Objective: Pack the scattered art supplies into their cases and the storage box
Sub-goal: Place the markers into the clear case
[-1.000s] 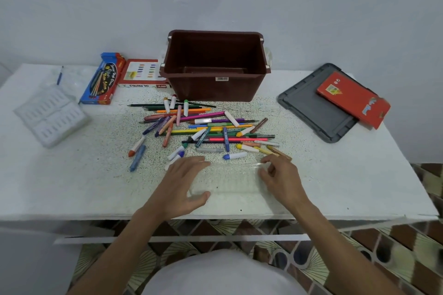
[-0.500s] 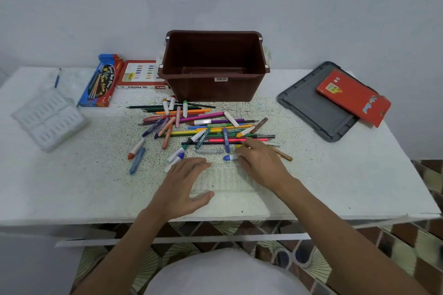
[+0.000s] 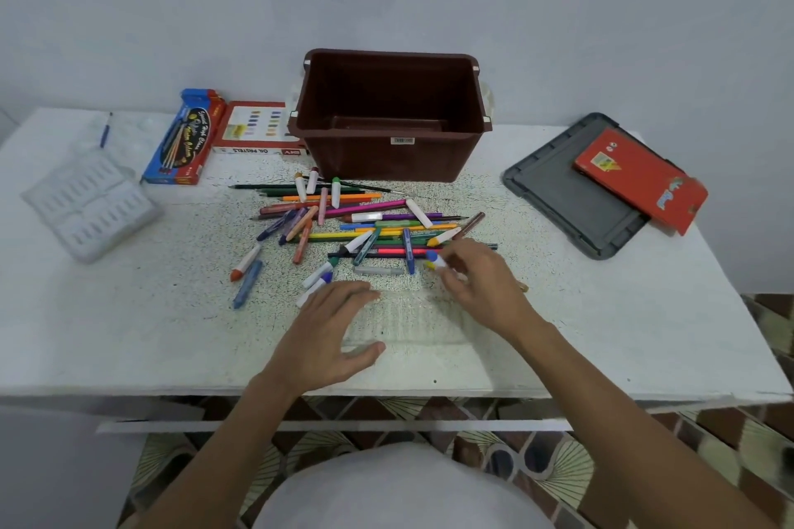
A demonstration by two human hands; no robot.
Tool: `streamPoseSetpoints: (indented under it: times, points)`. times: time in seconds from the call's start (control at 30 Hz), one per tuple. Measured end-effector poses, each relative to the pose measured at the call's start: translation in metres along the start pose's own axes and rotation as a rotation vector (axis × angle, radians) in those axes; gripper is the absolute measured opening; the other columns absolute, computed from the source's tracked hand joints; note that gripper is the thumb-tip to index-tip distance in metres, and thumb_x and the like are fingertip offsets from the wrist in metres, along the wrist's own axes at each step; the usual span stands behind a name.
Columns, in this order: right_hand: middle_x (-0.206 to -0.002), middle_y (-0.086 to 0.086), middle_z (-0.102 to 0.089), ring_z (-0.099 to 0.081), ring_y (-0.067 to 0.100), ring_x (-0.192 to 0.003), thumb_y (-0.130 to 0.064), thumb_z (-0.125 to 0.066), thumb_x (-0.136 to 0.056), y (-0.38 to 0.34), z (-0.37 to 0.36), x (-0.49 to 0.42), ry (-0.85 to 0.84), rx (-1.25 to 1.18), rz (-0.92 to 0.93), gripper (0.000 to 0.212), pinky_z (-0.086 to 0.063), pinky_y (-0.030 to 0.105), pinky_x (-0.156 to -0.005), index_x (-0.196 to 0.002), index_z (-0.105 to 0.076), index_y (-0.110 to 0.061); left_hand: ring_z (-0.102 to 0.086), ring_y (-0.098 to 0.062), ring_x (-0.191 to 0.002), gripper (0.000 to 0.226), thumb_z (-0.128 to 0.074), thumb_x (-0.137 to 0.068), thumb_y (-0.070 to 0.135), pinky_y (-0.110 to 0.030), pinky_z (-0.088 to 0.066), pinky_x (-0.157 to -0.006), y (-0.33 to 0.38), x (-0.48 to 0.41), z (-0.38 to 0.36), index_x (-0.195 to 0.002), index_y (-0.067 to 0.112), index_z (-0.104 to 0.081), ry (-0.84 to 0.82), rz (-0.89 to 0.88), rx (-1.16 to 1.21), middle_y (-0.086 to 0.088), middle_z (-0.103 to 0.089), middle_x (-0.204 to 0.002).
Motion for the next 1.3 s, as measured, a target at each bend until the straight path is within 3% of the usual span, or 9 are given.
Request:
streamPoseSetpoints:
  times: [0.07,0.17,0.4,0.6,0.7,0.83,0.97,1.1,1.3]
  points:
    - [-0.081,-0.006,-0.061,-0.056,0.006,-0.071,-0.019,-0.065,-0.094,0.01,0.009,0.008,-0.012,-0.156,-0.11,0.018,-0.045,0.021,-0.064,-0.111,-0.061,-0.017,-0.036,-0.008,-0.13,0.064,-0.059,-0.085,0.059,-0.012,-0.012,-0.108,-0.001,0.0,0.0,-0.138,0.024,-0.048,0.006,0.0,0.004,0.01,-0.044,-0.139]
    - [-0.081,0.002,-0.066,-0.063,0.015,-0.071,-0.018,-0.066,-0.093,0.025,0.015,0.024,-0.024,-0.271,-0.181,0.034,-0.051,0.026,-0.067,-0.125,-0.055,-0.024,-0.037,-0.008,-0.131,0.065,-0.058,-0.085,0.06,-0.016,-0.016,-0.108,-0.002,-0.001,-0.002,-0.138,0.024,-0.048,0.007,-0.006,0.003,0.01,-0.043,-0.139]
    - [-0.079,-0.003,-0.071,-0.068,0.014,-0.071,-0.015,-0.067,-0.093,0.047,0.014,0.051,-0.036,-0.341,-0.292,0.019,-0.056,0.036,-0.073,-0.099,-0.058,-0.031,-0.036,-0.008,-0.131,0.065,-0.056,-0.085,0.061,-0.017,-0.016,-0.108,-0.003,-0.001,-0.003,-0.138,0.026,-0.047,0.02,-0.008,0.003,0.012,-0.043,-0.139]
    - [-0.085,-0.006,-0.066,-0.061,0.004,-0.076,-0.01,-0.068,-0.091,0.041,0.01,0.052,-0.071,-0.291,-0.251,0.019,-0.047,0.011,-0.069,-0.101,-0.064,-0.025,-0.037,-0.009,-0.131,0.065,-0.057,-0.084,0.06,-0.025,-0.022,-0.108,-0.002,-0.001,-0.002,-0.139,0.026,-0.046,0.028,-0.012,0.001,0.011,-0.043,-0.139]
    - [-0.082,-0.011,-0.063,-0.06,0.005,-0.074,-0.01,-0.067,-0.091,0.035,0.005,0.052,-0.095,-0.216,-0.218,0.018,-0.048,0.016,-0.069,-0.107,-0.068,-0.02,-0.037,-0.009,-0.131,0.065,-0.056,-0.084,0.06,-0.025,-0.022,-0.108,-0.003,-0.001,-0.003,-0.139,0.026,-0.046,0.027,-0.012,-0.003,0.011,-0.043,-0.139]
    - [-0.094,0.0,-0.064,-0.056,0.008,-0.076,-0.015,-0.065,-0.093,0.031,-0.001,0.051,-0.12,-0.032,-0.166,0.029,-0.044,0.022,-0.071,-0.122,-0.066,-0.017,-0.037,-0.008,-0.129,0.065,-0.056,-0.084,0.061,-0.025,-0.023,-0.107,-0.002,-0.001,-0.002,-0.138,0.026,-0.046,0.035,-0.011,-0.006,0.011,-0.044,-0.138]
    - [-0.096,-0.001,-0.054,-0.052,0.006,-0.073,-0.016,-0.064,-0.093,0.033,-0.009,0.055,-0.085,-0.029,-0.204,0.036,-0.041,0.022,-0.074,-0.129,-0.062,-0.015,-0.037,-0.009,-0.13,0.065,-0.056,-0.084,0.061,-0.027,-0.024,-0.108,-0.004,-0.001,-0.004,-0.139,0.026,-0.045,0.029,-0.009,-0.003,0.012,-0.043,-0.138]
    - [-0.1,0.0,-0.051,-0.056,0.014,-0.074,-0.017,-0.062,-0.094,0.033,-0.012,0.064,-0.027,-0.032,-0.207,0.034,-0.048,0.028,-0.076,-0.127,-0.063,-0.015,-0.036,-0.008,-0.131,0.065,-0.056,-0.084,0.061,-0.025,-0.023,-0.108,-0.005,-0.001,-0.005,-0.139,0.028,-0.045,0.022,-0.003,-0.001,0.013,-0.041,-0.14]
    - [-0.102,-0.003,-0.054,-0.055,0.01,-0.079,-0.018,-0.062,-0.094,0.034,-0.009,0.062,0.005,-0.044,-0.196,0.026,-0.046,0.025,-0.073,-0.119,-0.066,-0.015,-0.034,-0.006,-0.133,0.066,-0.056,-0.085,0.062,-0.027,-0.023,-0.109,-0.007,0.0,-0.006,-0.14,0.029,-0.043,0.017,0.004,0.011,0.015,-0.039,-0.141]
Point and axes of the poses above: each hand's wrist, its own x-axis away from the middle knuckle, its own z-axis out of the back of the hand, y = z × x, the point moved 9 cm from there along -x, towards the middle knuckle
